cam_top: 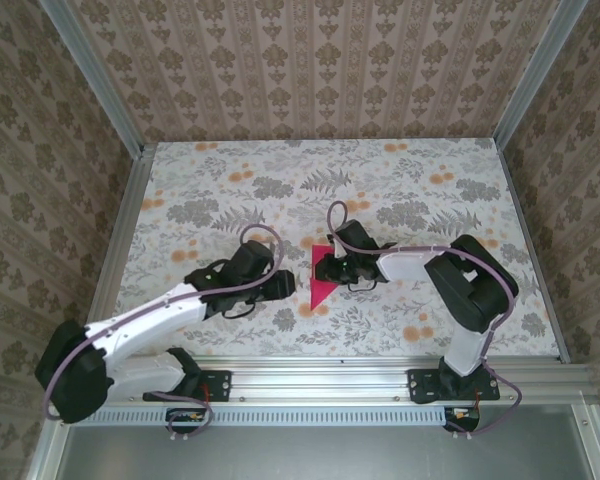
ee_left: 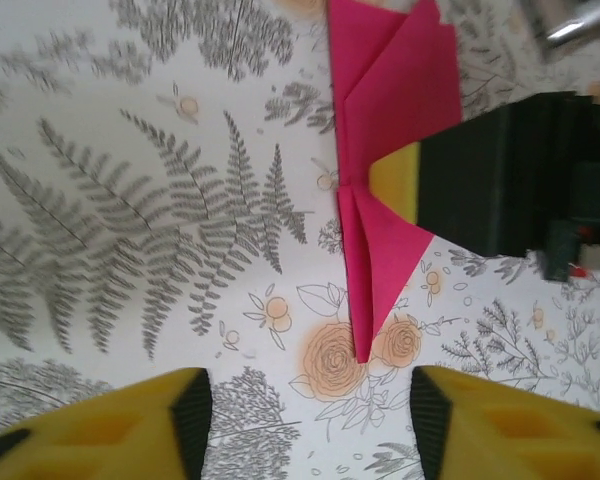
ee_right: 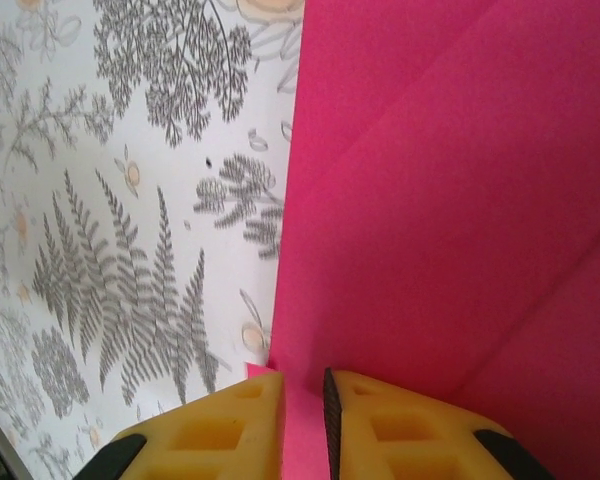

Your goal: Fold a paper plane with a square sheet of paper (pick it up from the middle)

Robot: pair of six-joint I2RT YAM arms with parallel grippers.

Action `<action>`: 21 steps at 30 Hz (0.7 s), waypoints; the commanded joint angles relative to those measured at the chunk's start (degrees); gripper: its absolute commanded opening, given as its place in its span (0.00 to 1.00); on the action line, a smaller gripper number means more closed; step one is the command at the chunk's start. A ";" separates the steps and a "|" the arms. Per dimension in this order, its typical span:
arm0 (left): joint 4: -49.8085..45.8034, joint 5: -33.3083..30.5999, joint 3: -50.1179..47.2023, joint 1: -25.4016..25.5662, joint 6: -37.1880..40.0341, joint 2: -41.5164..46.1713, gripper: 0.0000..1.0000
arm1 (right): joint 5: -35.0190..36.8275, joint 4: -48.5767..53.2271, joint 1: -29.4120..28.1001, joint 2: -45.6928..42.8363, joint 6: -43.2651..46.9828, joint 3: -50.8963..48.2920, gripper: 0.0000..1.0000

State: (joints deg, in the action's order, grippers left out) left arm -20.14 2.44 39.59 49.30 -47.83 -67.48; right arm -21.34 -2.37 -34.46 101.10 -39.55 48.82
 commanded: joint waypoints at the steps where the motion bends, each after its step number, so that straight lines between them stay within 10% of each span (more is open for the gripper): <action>1: 0.18 2.38 5.54 1.09 1.74 -6.60 0.36 | -1.04 7.90 1.12 -6.97 4.22 1.51 0.22; 21: 1.37 8.06 24.49 1.44 6.01 -35.15 0.00 | -8.12 3.05 11.61 -17.80 0.41 -14.12 0.37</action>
State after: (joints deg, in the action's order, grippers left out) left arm -17.32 9.56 62.74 51.31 -43.59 -101.80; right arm -26.37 3.66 -22.76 84.36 -37.60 35.51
